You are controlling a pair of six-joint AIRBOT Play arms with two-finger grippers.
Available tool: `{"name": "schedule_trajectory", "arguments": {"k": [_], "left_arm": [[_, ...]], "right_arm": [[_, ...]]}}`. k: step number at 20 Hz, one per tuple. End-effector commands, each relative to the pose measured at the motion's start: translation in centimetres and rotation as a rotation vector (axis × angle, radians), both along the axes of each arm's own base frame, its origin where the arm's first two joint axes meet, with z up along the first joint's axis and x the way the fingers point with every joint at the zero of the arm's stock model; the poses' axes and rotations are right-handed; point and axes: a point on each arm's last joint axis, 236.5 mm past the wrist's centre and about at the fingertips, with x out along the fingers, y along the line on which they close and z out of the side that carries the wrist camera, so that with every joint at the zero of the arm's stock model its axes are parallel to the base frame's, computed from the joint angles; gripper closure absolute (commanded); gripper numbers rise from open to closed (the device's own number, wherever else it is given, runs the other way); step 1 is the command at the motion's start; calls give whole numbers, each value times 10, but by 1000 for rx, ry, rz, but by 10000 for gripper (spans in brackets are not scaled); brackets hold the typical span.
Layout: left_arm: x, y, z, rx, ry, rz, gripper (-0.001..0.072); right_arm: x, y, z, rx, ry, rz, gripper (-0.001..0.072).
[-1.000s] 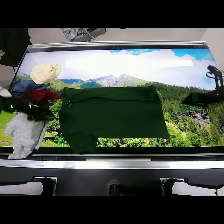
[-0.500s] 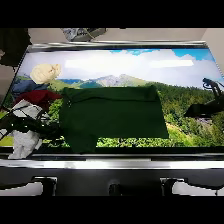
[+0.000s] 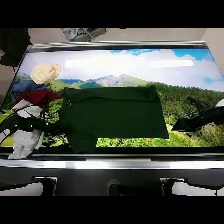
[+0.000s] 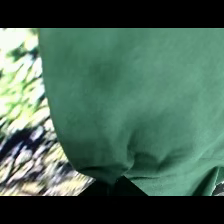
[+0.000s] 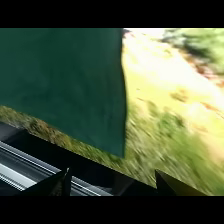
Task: Fold the shirts.
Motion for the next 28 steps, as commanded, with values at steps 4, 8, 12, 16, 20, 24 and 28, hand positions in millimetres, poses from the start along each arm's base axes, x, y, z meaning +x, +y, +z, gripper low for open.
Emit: {"name": "schedule_trajectory", "arguments": {"k": [4, 8, 12, 16, 20, 24, 28], "left_arm": [[0, 1, -1, 8, -12, -21, 677], [2, 2, -2, 12, -42, -55, 676], [13, 8, 6, 21, -82, -77, 680], [80, 20, 112, 73, -349, -110, 683], [114, 17, 399, 238, -1030, -62, 681], [-9, 1, 676, 384, -1815, 88, 680], [-89, -16, 702, 364, -1929, 127, 680]], "right_arm": [[-13, 30, -48, 36, 61, -24, 90], [-11, 46, -53, 120, 99, -70, 180], [-12, 48, -48, 136, 102, -57, 663], [30, 29, 30, 71, -135, 86, 664], [98, -15, 277, -351, -826, 101, 663], [5, 10, 563, -780, -1647, -54, 662], [-101, 31, 626, -977, -1842, -150, 662]]}}
